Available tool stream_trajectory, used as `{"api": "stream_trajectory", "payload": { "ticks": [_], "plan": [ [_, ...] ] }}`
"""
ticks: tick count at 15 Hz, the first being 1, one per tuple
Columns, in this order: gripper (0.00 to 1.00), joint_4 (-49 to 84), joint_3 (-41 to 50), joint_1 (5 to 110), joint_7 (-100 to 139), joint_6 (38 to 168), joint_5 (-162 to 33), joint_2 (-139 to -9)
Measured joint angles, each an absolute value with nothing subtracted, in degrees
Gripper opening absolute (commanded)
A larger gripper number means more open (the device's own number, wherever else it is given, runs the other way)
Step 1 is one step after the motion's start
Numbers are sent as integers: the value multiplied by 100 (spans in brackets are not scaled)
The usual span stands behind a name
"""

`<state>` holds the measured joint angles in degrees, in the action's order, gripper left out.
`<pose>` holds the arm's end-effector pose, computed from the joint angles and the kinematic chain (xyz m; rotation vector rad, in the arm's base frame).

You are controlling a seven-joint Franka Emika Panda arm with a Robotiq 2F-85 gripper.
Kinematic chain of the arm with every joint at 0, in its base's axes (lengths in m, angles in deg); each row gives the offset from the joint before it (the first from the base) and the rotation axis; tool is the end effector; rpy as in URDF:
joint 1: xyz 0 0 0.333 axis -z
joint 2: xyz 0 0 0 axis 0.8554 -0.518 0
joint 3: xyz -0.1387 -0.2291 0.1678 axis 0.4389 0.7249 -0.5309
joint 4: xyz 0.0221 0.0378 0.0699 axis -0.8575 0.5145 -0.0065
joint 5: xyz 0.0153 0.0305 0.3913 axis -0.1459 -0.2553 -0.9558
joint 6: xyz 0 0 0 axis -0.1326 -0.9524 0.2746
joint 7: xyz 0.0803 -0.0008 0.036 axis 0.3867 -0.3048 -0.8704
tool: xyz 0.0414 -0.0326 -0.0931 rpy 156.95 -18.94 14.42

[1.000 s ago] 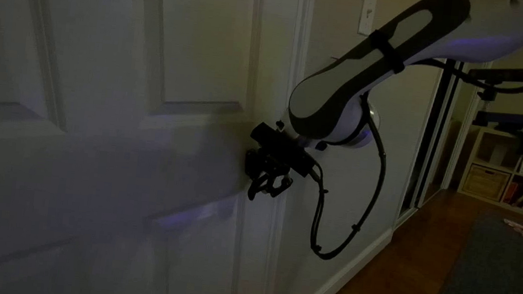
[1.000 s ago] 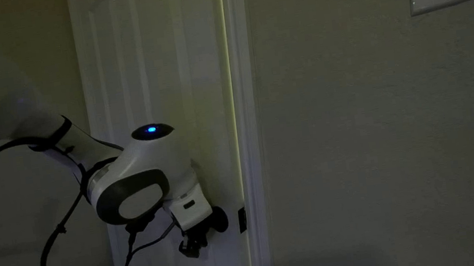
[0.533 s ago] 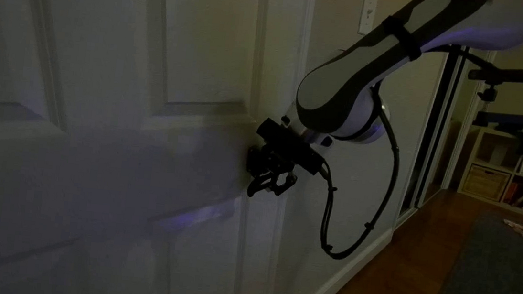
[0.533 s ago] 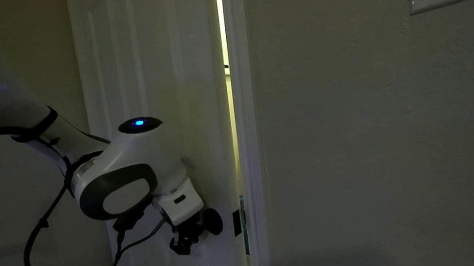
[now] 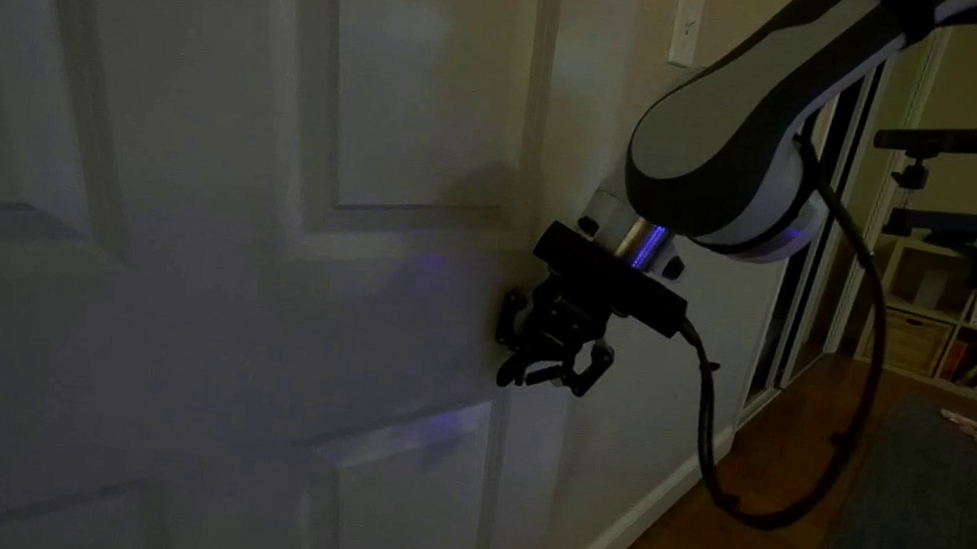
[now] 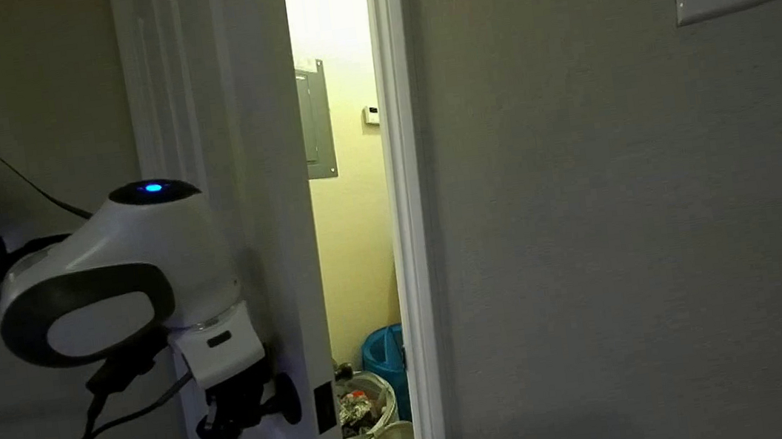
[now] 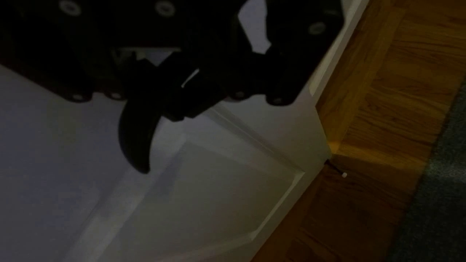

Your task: Push the black door handle down and open the door

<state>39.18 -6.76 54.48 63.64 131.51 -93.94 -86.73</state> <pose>0.6290 0.1002 0.2403 -2.3412 1.4209 -0.2158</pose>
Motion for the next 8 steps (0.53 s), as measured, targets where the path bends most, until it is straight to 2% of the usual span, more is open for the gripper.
{"api": "stream_trajectory", "payload": {
  "ticks": [5, 8],
  "plan": [
    [71, 5004, -1242, 5732, 5318, 13113, -10136, -7839],
    [90, 5429, -1278, 5728, 5072, 12813, -10198, -7398]
  ]
}}
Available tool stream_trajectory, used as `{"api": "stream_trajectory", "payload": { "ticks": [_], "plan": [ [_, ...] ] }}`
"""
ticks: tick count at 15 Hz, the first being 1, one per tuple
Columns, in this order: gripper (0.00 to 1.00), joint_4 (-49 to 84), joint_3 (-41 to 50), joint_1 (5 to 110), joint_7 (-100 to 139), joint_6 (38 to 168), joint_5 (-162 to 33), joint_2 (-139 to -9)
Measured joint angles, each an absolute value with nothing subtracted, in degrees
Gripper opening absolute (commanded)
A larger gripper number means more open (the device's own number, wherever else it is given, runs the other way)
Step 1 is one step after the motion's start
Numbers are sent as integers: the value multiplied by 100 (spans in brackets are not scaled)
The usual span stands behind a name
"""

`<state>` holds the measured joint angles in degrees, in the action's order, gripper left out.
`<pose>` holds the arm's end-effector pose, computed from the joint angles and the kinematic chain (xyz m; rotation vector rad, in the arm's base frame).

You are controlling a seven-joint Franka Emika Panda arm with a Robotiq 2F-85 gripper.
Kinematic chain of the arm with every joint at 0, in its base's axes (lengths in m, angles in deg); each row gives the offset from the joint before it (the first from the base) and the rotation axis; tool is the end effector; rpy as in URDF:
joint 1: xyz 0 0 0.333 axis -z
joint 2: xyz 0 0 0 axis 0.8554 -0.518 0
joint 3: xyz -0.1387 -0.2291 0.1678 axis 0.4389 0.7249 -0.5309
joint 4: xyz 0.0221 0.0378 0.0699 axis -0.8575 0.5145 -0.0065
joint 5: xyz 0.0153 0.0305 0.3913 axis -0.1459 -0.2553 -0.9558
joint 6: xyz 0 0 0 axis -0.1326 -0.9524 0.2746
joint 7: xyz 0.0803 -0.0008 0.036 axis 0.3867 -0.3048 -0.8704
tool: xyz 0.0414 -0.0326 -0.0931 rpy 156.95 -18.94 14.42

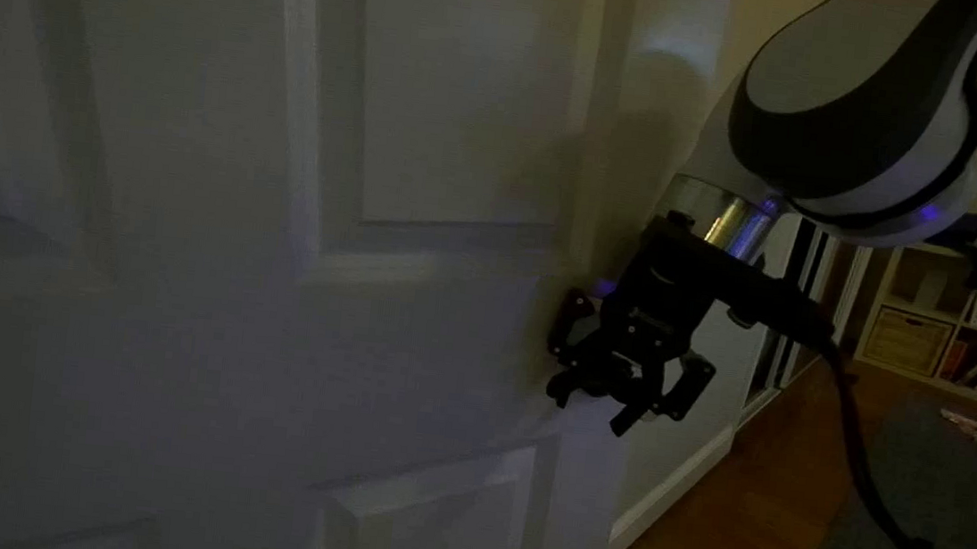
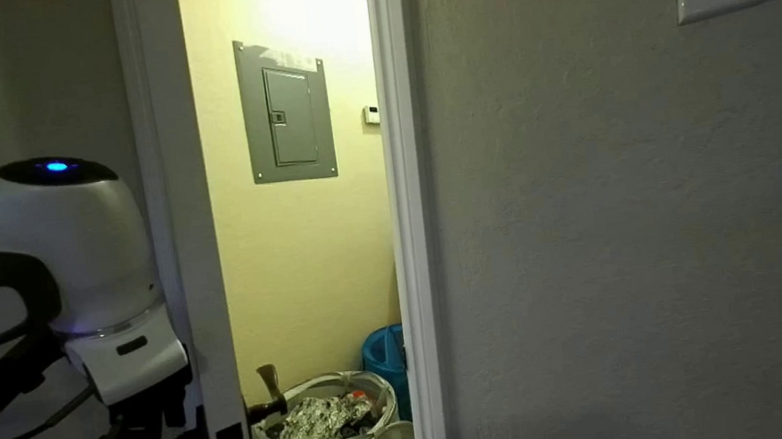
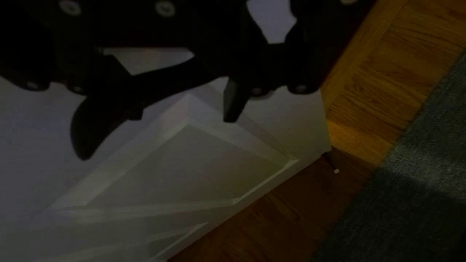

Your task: Push the black door handle down and open the door

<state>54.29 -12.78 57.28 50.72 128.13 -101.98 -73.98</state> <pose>0.5464 0.1172 0.2608 -2.4532 1.2195 -0.0892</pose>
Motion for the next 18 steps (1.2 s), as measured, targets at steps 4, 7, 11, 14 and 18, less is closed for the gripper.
{"api": "stream_trajectory", "payload": {
  "ticks": [4, 7, 11, 14, 18],
  "plan": [
    [100, 5788, -1208, 5668, 4871, 12390, -10138, -6932],
    [100, 6082, -1070, 5662, 4149, 12315, -10131, -6378],
    [100, 6086, -929, 5651, 2968, 12249, -10254, -5531],
    [100, 6029, -798, 5553, 1833, 12193, -10588, -5171],
    [100, 5931, -447, 5490, 651, 10963, -10639, -4843]
  ]
}}
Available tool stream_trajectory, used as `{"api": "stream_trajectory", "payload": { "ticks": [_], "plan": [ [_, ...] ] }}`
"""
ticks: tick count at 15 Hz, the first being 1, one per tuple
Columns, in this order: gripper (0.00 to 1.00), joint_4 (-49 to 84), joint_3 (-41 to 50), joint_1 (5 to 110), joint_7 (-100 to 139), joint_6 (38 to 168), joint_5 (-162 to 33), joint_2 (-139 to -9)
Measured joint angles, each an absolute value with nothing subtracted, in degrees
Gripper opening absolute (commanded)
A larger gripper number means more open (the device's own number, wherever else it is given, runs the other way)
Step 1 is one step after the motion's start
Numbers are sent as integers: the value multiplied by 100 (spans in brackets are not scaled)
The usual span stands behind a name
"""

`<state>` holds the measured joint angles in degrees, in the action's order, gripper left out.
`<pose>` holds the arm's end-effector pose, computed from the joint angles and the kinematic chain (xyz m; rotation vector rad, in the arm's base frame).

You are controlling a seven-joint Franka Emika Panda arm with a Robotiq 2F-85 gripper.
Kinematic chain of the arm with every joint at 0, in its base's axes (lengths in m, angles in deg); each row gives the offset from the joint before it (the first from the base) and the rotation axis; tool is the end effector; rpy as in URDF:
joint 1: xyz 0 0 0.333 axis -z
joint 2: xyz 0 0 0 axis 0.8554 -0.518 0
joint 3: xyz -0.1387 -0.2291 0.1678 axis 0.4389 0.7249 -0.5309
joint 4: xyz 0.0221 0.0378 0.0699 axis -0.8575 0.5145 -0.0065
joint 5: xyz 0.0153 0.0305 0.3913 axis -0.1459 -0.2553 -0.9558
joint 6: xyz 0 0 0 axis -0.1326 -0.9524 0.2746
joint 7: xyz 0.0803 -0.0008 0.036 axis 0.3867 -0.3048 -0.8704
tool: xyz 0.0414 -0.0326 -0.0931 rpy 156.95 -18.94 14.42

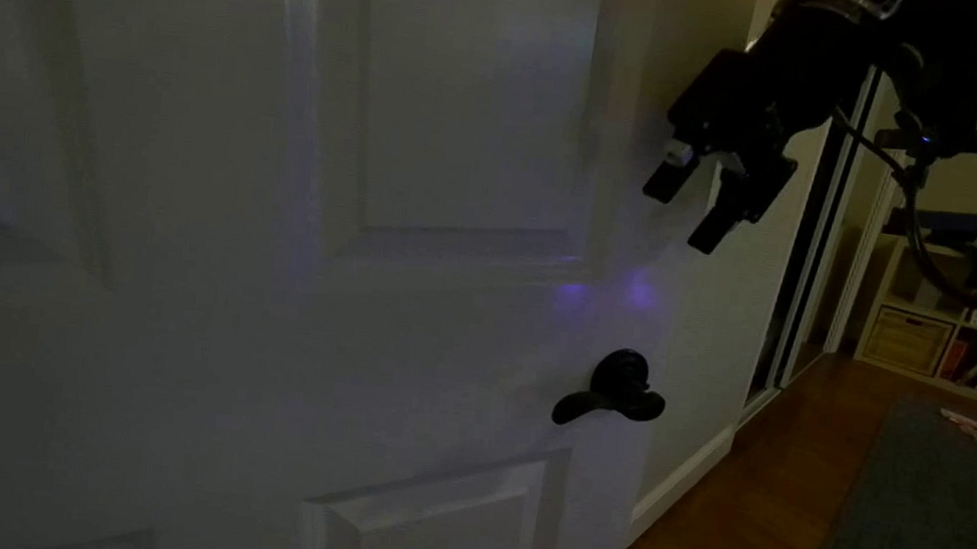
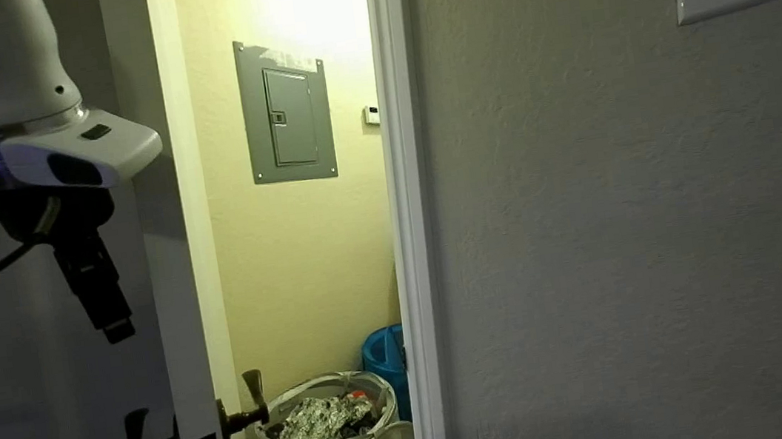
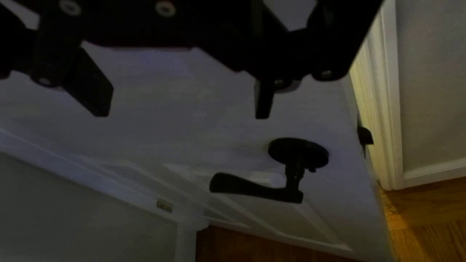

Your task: Push the black door handle down and open the door

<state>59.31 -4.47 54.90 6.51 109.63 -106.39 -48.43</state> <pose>0.4999 0.0775 0.4281 -2.6306 0.2266 -0.3667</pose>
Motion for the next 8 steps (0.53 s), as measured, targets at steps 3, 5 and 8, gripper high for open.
{"api": "stream_trajectory", "payload": {
  "ticks": [3, 5, 8],
  "plan": [
    [100, 5820, -154, 5522, 447, 9608, -10225, -4717],
    [100, 5716, -28, 5558, 452, 8875, -9851, -4692],
    [100, 5588, 49, 5607, 480, 8265, -9483, -4688]
  ]
}}
